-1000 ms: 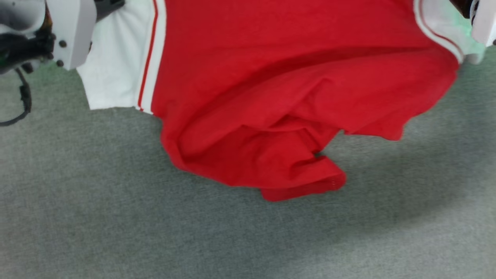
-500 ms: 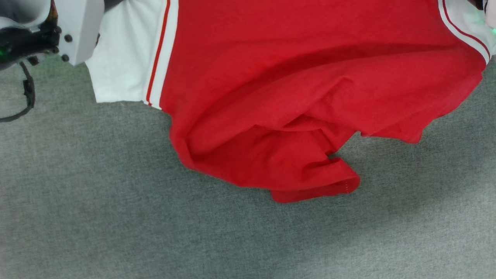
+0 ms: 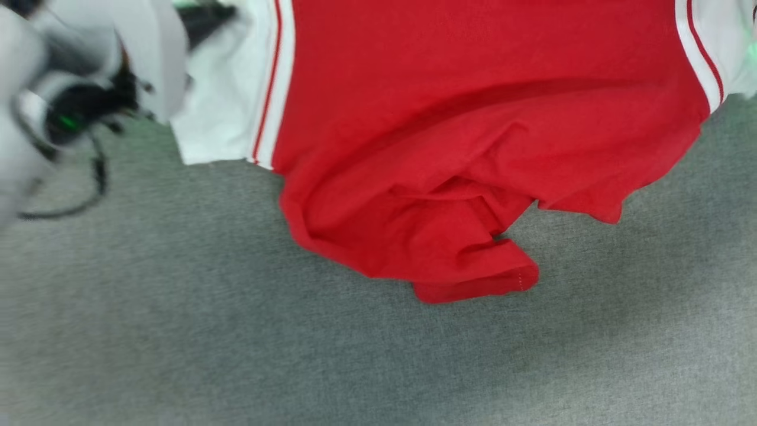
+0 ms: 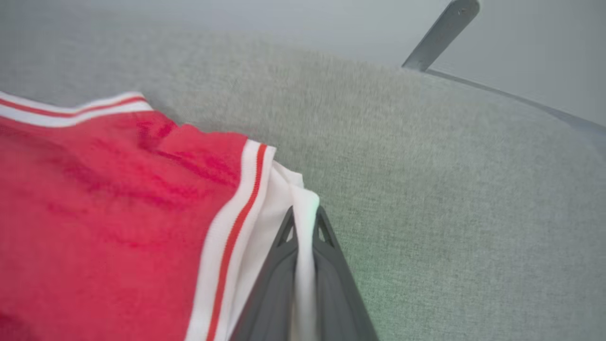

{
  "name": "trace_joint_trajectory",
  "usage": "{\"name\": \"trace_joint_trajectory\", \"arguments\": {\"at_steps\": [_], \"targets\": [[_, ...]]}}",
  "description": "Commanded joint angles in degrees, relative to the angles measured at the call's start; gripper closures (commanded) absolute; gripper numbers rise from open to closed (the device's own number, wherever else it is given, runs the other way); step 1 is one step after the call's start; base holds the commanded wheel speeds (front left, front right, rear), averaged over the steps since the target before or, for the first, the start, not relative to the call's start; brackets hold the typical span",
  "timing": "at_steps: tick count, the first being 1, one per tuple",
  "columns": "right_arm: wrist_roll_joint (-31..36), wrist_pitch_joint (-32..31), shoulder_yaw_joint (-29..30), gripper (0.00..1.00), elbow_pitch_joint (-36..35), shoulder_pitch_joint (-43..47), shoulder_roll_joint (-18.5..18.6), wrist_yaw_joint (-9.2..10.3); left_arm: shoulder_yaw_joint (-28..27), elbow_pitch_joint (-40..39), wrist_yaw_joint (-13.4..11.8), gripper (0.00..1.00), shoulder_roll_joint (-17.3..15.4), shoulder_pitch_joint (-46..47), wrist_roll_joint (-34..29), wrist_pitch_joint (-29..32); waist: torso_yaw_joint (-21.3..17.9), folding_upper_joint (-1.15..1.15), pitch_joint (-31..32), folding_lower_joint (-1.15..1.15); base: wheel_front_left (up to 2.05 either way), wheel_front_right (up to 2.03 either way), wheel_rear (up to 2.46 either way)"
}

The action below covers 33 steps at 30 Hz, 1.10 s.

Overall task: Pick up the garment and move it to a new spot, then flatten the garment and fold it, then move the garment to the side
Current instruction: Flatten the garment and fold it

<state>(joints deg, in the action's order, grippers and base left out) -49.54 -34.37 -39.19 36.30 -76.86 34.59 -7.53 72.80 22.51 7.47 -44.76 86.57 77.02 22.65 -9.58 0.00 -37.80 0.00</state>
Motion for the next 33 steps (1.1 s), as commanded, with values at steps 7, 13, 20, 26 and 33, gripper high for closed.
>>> {"name": "trace_joint_trajectory", "arguments": {"at_steps": [7, 13, 20, 26, 33], "targets": [[-2.4, 9.6, 5.2, 1.00, 2.2, 1.0, 0.2, 0.08, -3.2, -0.4, 0.0, 1.00, 0.4, -4.9, 8.6, -14.2, 6.7, 0.00, 9.5, 0.00, 0.00, 0.00, 0.00], [1.7, 19.2, 10.2, 1.00, 8.9, -2.4, -1.6, 0.08, -7.2, 2.0, 0.0, 1.00, -1.1, -6.4, 11.6, -22.7, 10.8, 0.00, 10.4, 0.00, 0.00, 0.00, 0.00], [7.2, 29.8, 17.8, 1.00, 18.7, -12.3, -7.5, 0.11, -11.6, 14.3, -0.1, 1.00, 1.4, -0.6, 9.7, -32.5, 13.2, 0.00, 8.3, 0.00, 0.00, 0.00, 0.00], [13.0, 40.0, 22.6, 1.00, 25.7, -23.7, -11.4, 0.17, -17.6, 27.2, -0.2, 1.00, 5.3, 10.8, 6.9, -37.5, 13.6, 0.00, 7.4, 0.00, 0.00, 0.00, 0.00], [15.8, 45.7, 24.6, 1.00, 29.3, -30.8, -13.4, 0.22, -26.1, 27.2, -0.2, 1.00, 8.6, 16.3, 0.7, -37.8, 13.9, 0.00, 8.6, 0.00, 0.00, 0.00, 0.00]]}}
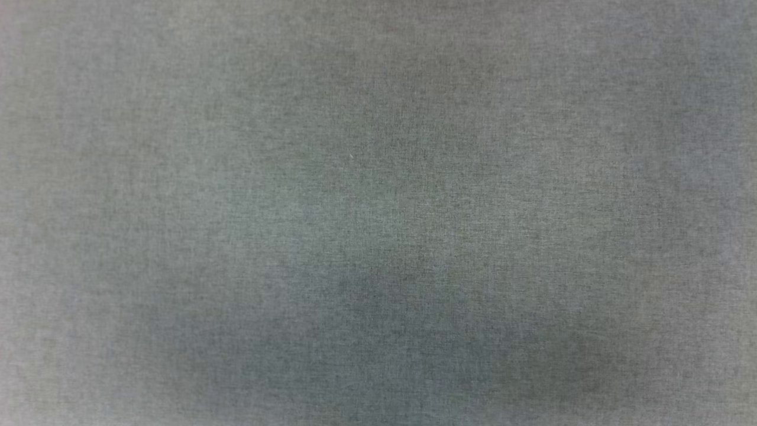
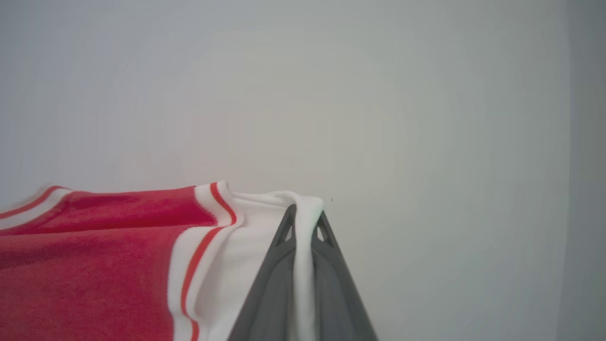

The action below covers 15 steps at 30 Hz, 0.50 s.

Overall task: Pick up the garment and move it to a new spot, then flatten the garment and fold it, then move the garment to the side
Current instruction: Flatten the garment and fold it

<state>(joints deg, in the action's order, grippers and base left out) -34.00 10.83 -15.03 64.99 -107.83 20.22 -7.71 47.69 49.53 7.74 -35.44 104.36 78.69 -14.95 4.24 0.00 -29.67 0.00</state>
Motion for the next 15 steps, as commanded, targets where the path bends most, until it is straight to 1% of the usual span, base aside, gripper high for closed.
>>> {"name": "trace_joint_trajectory", "arguments": {"at_steps": [1, 2, 4, 5, 8, 11, 15], "targets": [[0.1, 0.7, 0.3, 1.00, 0.6, 0.3, 0.9, 0.39, -2.6, -0.9, -0.5, 1.00, -0.5, -2.2, -1.4, -0.3, 0.1, 0.00, 0.7, 0.00, 0.00, 0.00, 0.00], [-0.2, 0.5, -0.1, 1.00, 0.5, 1.0, 0.8, 0.39, -3.5, -2.1, -0.5, 1.00, -0.1, -3.6, -1.4, -0.3, 0.1, 0.00, 1.0, 0.00, 0.00, 0.00, 0.00], [-0.6, 0.0, -0.5, 1.00, 0.2, 2.0, 0.8, 0.38, -3.5, -3.3, -0.4, 1.00, 0.1, -5.4, -1.5, -0.3, 0.1, 0.00, 1.3, 0.00, 0.00, 0.00, 0.00], [-1.0, -0.3, -1.1, 1.00, -0.1, 3.3, 1.0, 0.32, -3.5, -4.6, -0.4, 1.00, -0.2, -7.1, -1.7, -0.3, 0.1, 0.00, 1.5, 0.00, 0.00, 0.00, 0.00], [-2.4, -2.0, -3.7, 1.00, -2.9, 7.8, 1.9, 0.30, -3.2, -9.4, -0.4, 1.00, -1.2, -13.6, 0.3, -0.3, -0.2, 0.00, 2.3, 0.00, 0.00, 0.00, 0.00], [-4.3, -3.5, -7.3, 1.00, -8.1, 14.7, 3.5, 0.26, -3.7, -15.7, -0.3, 1.00, -2.9, -22.1, 2.2, -0.3, -0.5, 0.00, 3.0, 0.00, 0.00, 0.00, 0.00], [-8.2, -6.0, -11.3, 1.00, -17.3, 25.0, 7.6, 0.26, -6.0, -24.2, -0.3, 1.00, -4.9, -34.4, 3.5, -0.3, -0.8, 0.00, 4.1, 0.00, 0.00, 0.00, 0.00]]}}
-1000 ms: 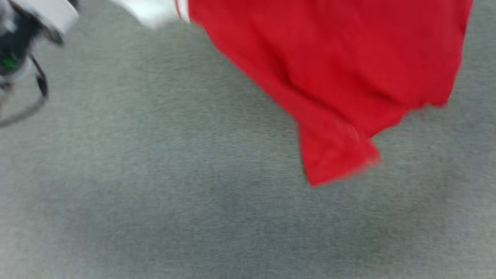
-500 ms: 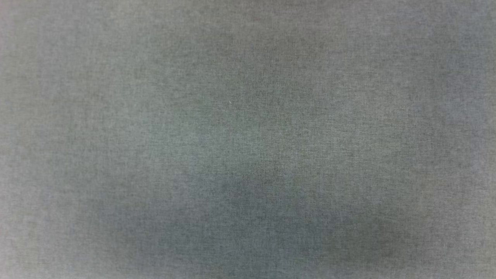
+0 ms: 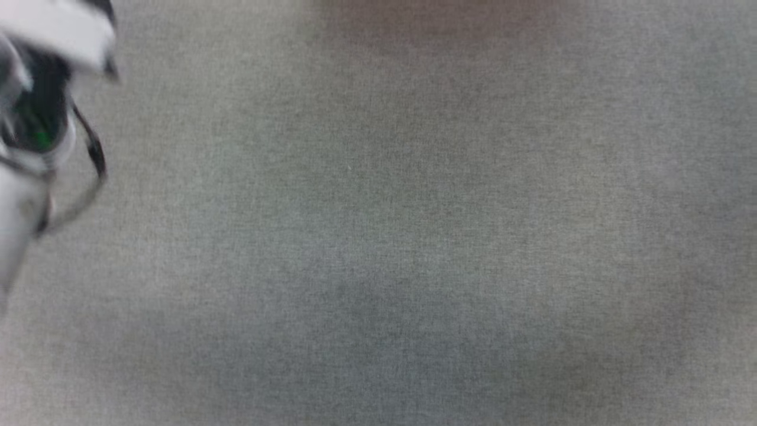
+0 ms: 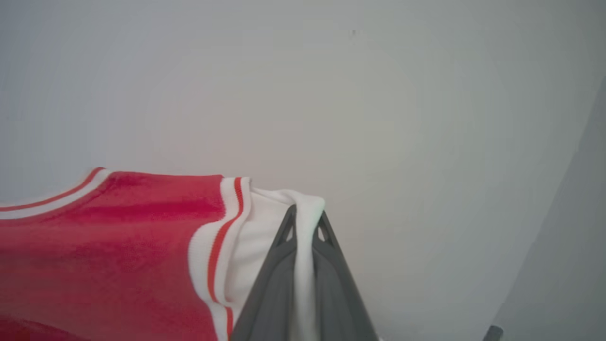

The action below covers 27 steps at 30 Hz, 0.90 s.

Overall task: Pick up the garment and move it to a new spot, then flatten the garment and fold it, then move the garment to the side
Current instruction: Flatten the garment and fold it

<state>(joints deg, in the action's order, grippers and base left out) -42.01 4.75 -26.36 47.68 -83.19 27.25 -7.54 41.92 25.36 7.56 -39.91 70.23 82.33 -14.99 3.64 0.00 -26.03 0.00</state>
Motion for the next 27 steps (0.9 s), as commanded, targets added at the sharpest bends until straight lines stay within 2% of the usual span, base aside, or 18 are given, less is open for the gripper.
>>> {"name": "trace_joint_trajectory", "arguments": {"at_steps": [1, 6, 9, 13, 20, 27], "targets": [[-1.6, -0.8, -0.5, 1.00, -2.6, 3.0, 1.7, 0.10, -0.9, -1.8, -0.1, 1.00, -1.2, -3.2, -0.4, -0.2, -0.4, 0.00, 0.7, 0.00, 0.00, 0.00, 0.00], [-6.7, -5.6, -1.4, 1.00, -15.7, 17.9, 7.6, 0.10, -7.5, -10.7, -0.1, 1.00, -1.5, -19.3, -0.3, -0.2, -1.0, 0.00, 2.2, 0.00, 0.00, 0.00, 0.00], [-8.8, -8.1, 0.3, 1.00, -22.2, 27.1, 10.5, 0.10, -12.9, -15.7, -0.1, 1.00, -0.5, -29.4, -1.0, -0.2, -1.2, 0.00, 3.5, 0.00, 0.00, 0.00, 0.00], [-9.9, -11.8, 4.1, 1.00, -30.1, 39.0, 13.2, 0.10, -16.4, -22.1, -0.1, 1.00, 1.0, -41.2, -3.2, -0.2, -1.0, 0.00, 4.7, 0.00, 0.00, 0.00, 0.00], [-8.9, -19.1, 15.0, 1.00, -43.7, 58.1, 13.3, 0.09, -16.0, -30.8, -0.1, 1.00, 1.0, -55.1, -7.8, -0.2, -0.6, 0.00, 6.2, 0.00, 0.00, 0.00, 0.00], [-6.7, -29.4, 25.6, 1.00, -58.2, 76.5, 9.9, 0.08, -18.0, -35.8, -0.1, 1.00, 1.8, -65.0, -14.1, -0.2, 0.1, 0.00, 7.1, 0.00, 0.00, 0.00, 0.00]]}}
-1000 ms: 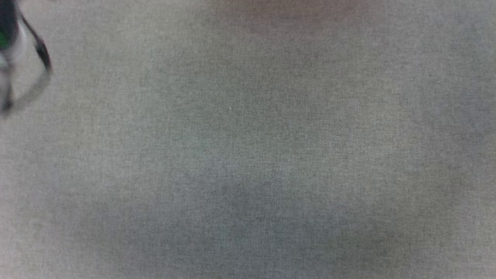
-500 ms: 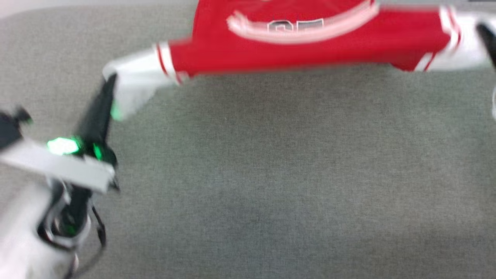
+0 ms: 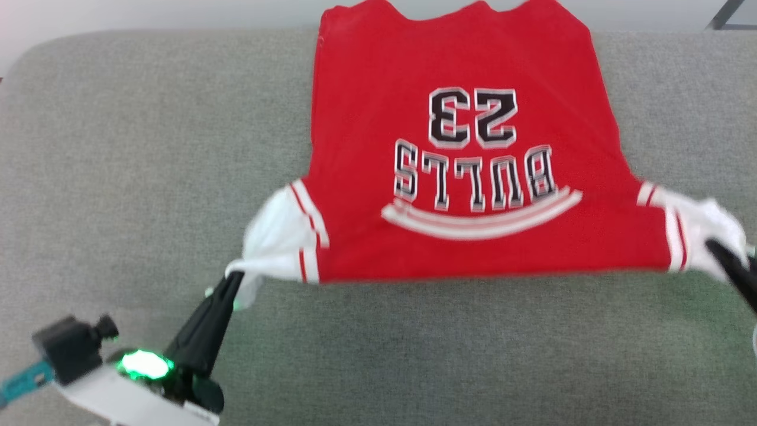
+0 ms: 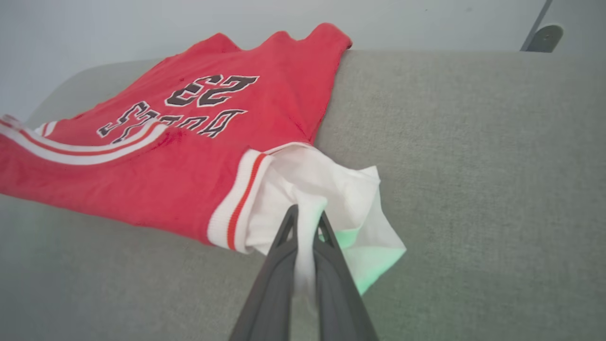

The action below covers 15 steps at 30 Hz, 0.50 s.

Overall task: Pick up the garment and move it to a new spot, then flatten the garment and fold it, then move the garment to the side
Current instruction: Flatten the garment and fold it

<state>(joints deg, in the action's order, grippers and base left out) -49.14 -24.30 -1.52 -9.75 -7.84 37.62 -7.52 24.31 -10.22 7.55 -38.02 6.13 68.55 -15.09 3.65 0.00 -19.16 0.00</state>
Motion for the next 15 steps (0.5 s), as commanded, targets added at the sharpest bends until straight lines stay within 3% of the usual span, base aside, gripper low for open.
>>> {"name": "trace_joint_trajectory", "arguments": {"at_steps": [1, 7, 15], "targets": [[0.8, -1.8, 2.5, 1.00, -2.7, 3.4, -1.2, 0.06, -0.7, -1.1, -0.1, 1.00, 0.3, -2.2, -0.8, -0.1, 0.2, 0.00, 0.3, 0.00, 0.00, 0.00, 0.00], [1.9, -10.5, 9.7, 1.00, -13.2, 14.7, -5.4, 0.06, -4.1, -6.1, -0.1, 1.00, 0.1, -10.5, -2.0, 0.0, 0.2, 0.00, 0.8, 0.00, 0.00, 0.00, 0.00], [1.6, -18.8, 16.6, 1.00, -22.6, 22.4, -9.2, 0.06, -7.7, -12.4, -0.1, 1.00, -1.8, -20.7, -3.1, 0.0, 0.2, 0.00, 1.0, 0.00, 0.00, 0.00, 0.00]]}}
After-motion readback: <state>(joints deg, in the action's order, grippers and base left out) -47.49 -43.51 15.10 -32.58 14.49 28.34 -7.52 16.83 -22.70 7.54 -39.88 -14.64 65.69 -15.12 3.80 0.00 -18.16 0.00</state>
